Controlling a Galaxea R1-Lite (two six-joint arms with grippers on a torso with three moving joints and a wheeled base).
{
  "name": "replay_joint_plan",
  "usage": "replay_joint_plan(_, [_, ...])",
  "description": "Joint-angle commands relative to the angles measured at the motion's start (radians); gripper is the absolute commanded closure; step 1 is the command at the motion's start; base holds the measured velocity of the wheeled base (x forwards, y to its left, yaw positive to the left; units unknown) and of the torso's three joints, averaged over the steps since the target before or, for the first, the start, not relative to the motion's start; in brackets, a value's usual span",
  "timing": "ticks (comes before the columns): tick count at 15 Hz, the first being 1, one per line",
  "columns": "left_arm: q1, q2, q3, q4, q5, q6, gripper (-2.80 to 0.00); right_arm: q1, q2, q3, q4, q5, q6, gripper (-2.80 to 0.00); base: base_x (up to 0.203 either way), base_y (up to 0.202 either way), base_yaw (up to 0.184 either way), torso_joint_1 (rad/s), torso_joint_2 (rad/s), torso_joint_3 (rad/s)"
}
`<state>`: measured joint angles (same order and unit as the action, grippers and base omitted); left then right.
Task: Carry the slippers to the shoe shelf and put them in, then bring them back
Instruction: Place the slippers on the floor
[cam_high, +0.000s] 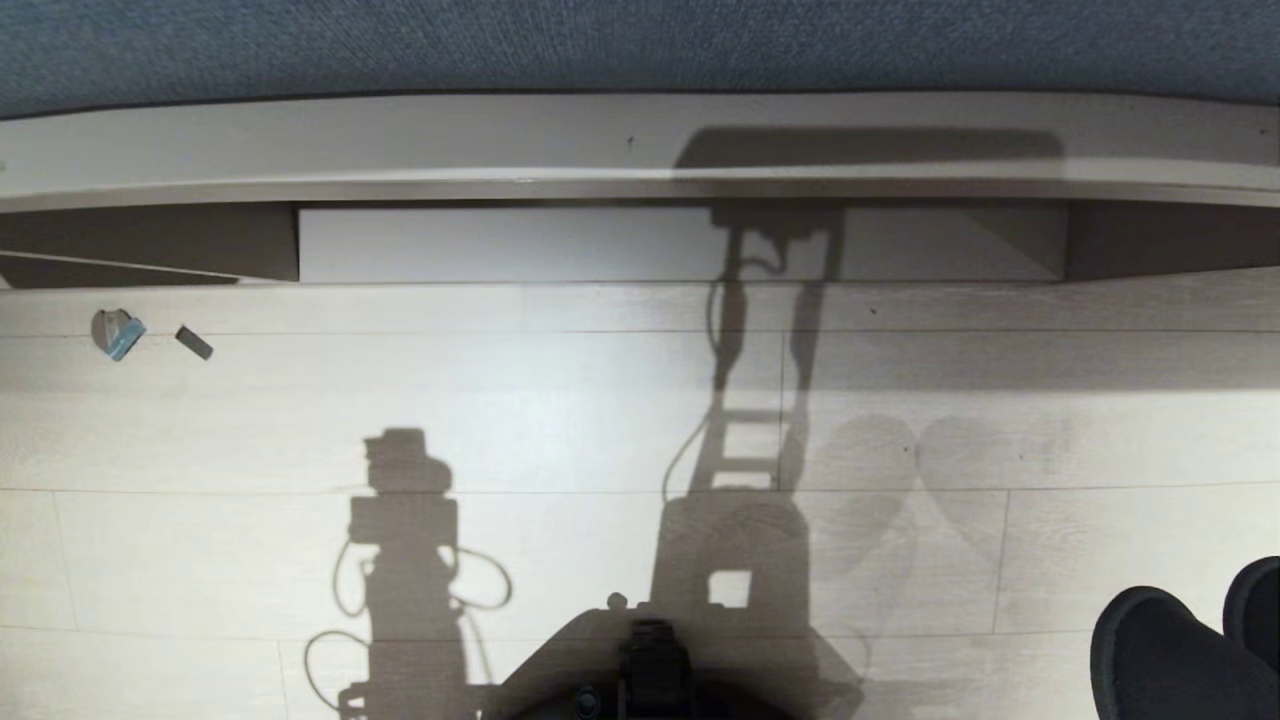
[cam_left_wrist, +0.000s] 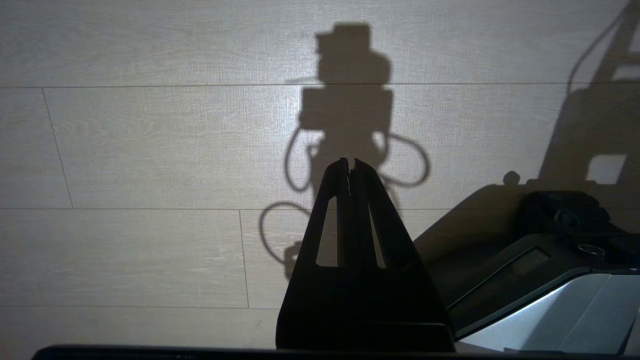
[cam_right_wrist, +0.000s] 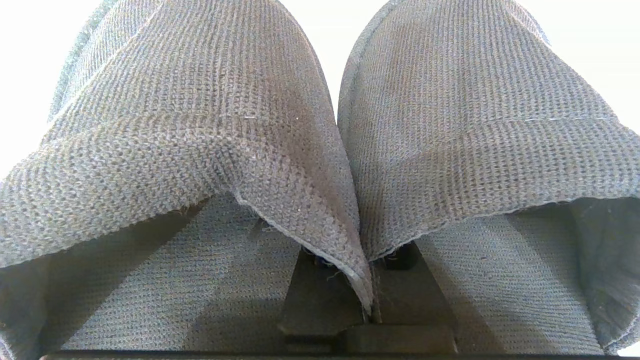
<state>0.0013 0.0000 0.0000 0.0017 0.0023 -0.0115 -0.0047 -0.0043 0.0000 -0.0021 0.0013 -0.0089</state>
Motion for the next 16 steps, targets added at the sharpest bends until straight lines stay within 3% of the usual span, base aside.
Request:
replay_joint_plan(1, [0.000,0.000,0.000,0.000,0.001,-0.001,0.00,0.000,0.003,0.000,0.001,0.000,0.000,0.00,0.000,0.000,0.000,0.002,0.00,0.202])
replay_joint_plan(16, [0.000,0.000,0.000,0.000,0.001,-0.001,0.00,0.000,0.003,0.000,0.001,0.000,0.000,0.00,0.000,0.000,0.000,0.002,0.00,0.202])
